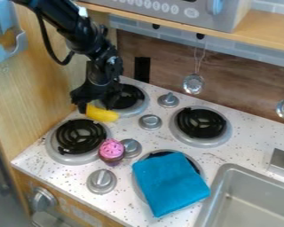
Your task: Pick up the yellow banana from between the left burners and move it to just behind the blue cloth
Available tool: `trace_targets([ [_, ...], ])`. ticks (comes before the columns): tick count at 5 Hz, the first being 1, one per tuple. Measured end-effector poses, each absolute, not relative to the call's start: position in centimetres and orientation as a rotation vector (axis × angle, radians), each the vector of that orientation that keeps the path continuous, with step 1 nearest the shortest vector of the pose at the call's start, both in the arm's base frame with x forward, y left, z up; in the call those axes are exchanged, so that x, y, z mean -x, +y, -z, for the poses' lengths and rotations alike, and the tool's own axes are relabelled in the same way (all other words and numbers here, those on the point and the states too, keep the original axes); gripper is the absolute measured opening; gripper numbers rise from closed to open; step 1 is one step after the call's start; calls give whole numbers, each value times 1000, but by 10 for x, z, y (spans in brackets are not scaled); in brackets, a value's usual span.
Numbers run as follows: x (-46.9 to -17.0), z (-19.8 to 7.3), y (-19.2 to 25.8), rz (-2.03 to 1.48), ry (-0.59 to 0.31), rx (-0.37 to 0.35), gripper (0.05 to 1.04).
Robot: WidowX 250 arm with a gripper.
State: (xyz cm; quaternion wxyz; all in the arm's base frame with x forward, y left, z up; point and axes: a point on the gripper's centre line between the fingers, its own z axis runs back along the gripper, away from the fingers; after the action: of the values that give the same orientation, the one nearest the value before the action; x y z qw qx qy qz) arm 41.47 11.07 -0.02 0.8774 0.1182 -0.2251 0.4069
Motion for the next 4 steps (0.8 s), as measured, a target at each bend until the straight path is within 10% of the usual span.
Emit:
trace_targets([
  [4, -431, 28, 129, -942, -419, -364, 1001],
])
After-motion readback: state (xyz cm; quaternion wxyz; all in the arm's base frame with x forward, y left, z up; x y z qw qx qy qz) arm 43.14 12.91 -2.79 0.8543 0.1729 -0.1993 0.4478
